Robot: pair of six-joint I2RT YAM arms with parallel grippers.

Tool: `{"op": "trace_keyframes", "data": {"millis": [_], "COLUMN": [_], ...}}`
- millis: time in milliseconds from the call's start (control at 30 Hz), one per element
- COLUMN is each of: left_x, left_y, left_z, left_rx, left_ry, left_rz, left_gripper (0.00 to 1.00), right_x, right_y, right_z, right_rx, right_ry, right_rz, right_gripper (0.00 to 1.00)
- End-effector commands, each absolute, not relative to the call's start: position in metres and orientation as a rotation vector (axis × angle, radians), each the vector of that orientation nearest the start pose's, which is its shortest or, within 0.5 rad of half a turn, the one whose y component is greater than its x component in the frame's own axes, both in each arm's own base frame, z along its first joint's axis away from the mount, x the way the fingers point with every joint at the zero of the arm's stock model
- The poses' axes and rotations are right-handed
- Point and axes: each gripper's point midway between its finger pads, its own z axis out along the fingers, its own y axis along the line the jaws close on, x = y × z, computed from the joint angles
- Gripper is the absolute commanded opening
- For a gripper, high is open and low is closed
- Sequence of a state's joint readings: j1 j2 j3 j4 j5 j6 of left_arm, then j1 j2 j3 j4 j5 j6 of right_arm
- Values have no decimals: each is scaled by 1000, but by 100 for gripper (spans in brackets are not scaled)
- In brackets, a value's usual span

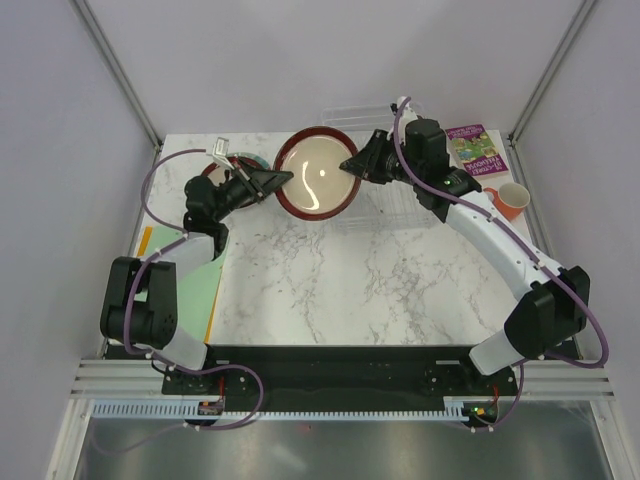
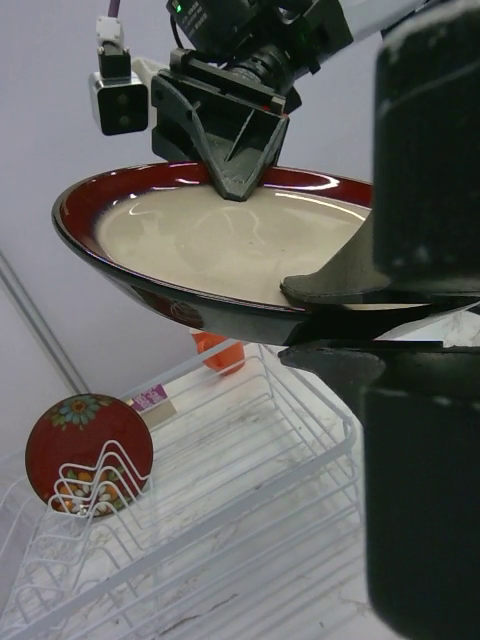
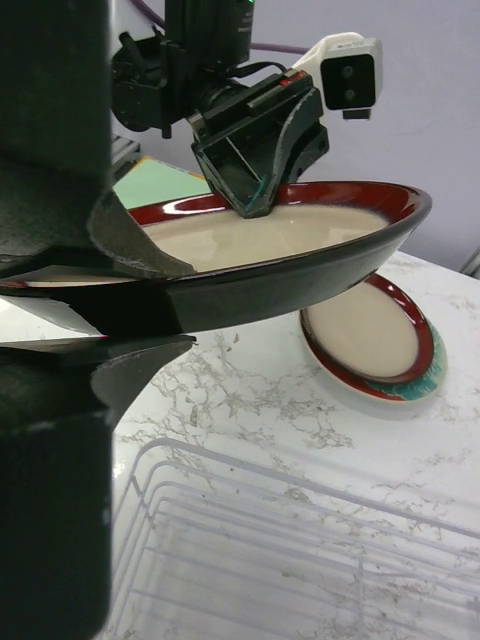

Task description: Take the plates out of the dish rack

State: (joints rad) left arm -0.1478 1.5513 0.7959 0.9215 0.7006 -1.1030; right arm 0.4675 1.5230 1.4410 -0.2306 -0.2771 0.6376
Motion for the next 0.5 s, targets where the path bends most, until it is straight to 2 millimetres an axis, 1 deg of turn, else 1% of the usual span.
{"op": "trace_keyframes", "data": {"millis": [0,133,167,233,267,300,333,367,400,433,467], "left_x": [392,393,395,399,400,402,406,408,410,416,418], "left_y": [-208,-208,-207,-204,-201,-198,-194,-189,-184,-173,-166], "left_z": [277,273,274,270,273,272,278,272,274,278,276], "left_rx": [-36,-32,-30,-54,-34,-43,-43,-48,-56,-75,-81], "left_ry": [1580,1613,1613,1648,1645,1662,1654,1687,1688,1684,1694], "left_rz": [-1476,-1457,-1438,-1404,-1369,-1344,-1312,-1273,-1246,-1210,-1183], "left_gripper": [2,2,2,2,2,2,2,2,2,2,2], "right_x": [375,376,377,380,380,384,387,388,390,397,400], "right_y": [293,295,296,295,294,292,289,286,283,274,269], "right_z": [402,396,395,390,389,388,386,383,383,382,379], "right_rx": [-113,-124,-129,-131,-134,-127,-131,-130,-124,-100,-95], "right_ry": [1712,1723,1725,1731,1731,1732,1735,1747,1747,1749,1758], "right_rz": [1185,1186,1184,1165,1154,1136,1109,1094,1077,1044,1021], "right_gripper": [0,1,6,35,45,61,75,76,80,83,83]}}
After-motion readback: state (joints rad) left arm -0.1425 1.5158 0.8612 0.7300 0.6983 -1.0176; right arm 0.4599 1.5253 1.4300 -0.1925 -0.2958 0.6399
